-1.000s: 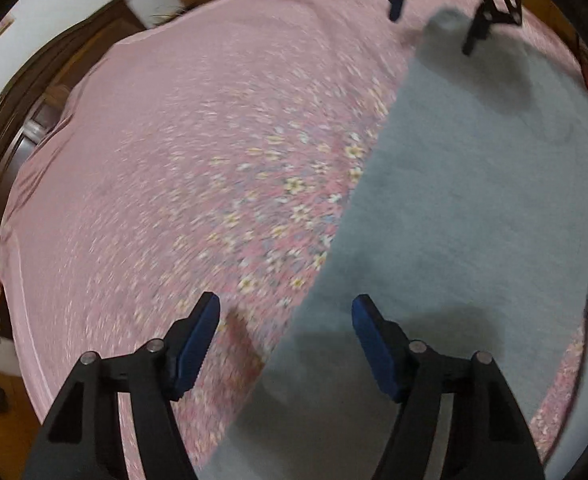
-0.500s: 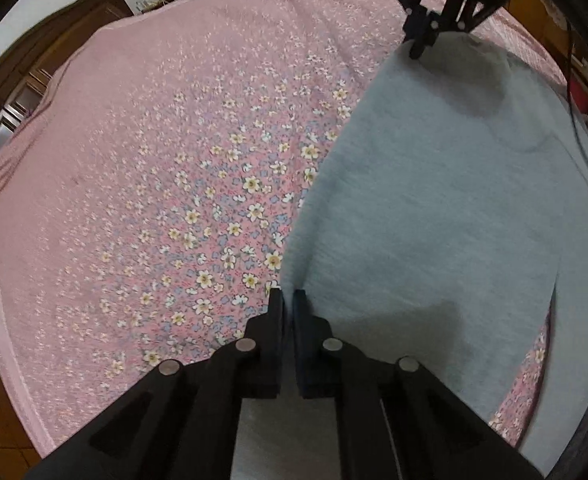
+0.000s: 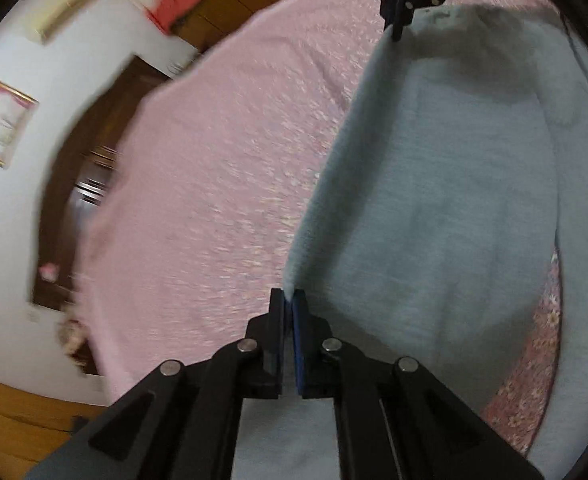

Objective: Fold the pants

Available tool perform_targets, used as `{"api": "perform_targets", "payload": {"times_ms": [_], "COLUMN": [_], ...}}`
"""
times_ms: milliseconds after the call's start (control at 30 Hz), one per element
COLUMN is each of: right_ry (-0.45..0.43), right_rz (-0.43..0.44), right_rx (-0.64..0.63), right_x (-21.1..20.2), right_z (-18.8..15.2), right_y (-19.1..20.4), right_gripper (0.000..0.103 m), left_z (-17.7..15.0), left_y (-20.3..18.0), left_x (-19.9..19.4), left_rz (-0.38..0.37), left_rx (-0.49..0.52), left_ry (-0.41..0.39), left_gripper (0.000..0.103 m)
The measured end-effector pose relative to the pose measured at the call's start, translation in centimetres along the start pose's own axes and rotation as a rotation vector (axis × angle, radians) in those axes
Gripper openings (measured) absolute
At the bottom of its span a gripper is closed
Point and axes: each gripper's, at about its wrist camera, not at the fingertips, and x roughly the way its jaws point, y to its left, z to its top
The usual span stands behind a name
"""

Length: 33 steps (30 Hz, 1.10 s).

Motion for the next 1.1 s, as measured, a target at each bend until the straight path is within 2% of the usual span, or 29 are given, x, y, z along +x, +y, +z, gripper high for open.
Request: {"api": "perform_targets", "payload": {"times_ms": [67,167,300,400,433,667,800,967,1100], "right_ry": [-0.007,-0.009,-0.029,-0.034,-0.036,-0.064,-0.069,-0.061,-0.062], "right_rz": [-0.066,-0.07,-0.091,-0.132,-0.138,-0.23,-0.211,-0.191,-0.197], "right_rx": [-0.032,-0.028,0.013,0.021,0.022,-0.024,-0.016,-0.037,-0.044], "right_x": [-2.0,-5.1,-8.3,-10.0,-9.4,-13.1,-12.7,-12.3,-12.4], "right_z": [-0.2,-0.7,-1.8,-1.8,-1.9,-1.7,-1.7,-1.9,-1.9], "right_y": [1.8,3.1,4.4,5.8,6.2,13.5,15.3,17.1,18.0], "right_gripper": [0.003,0.003,0.003,0.003,0.003,0.003,0.003,0.003,0.003], "left_z": [-0.8,-1.4,-2.0,-2.0,-1.6,-2.2,-2.1,-2.4,-2.5], "left_y": [-1.0,-2.4,-5.1,-7.2,-7.9,-13.7,-15.6,-19.3,-20.9], "left_x": [-2.2,-5.1,-9.4,-11.7,-12.0,-17.0,-18.5,-20.1,-20.1], "left_rz": [0.078,0.132,0.143,0.159,0.165,0.231,0.216,0.21,0.184], "left_rx": [-0.026,-0.074,-0.108,-0.09,-0.08,0.004,-0.024,0.027,0.016], "left_ry": [-0.014,-0.028,-0.047,-0.047,-0.047,-0.056,-0.058,-0.047,-0.04], "left_gripper": [0.004,0.004,0.004,0.004,0.004,0.004,0.004,0.004,0.004]}}
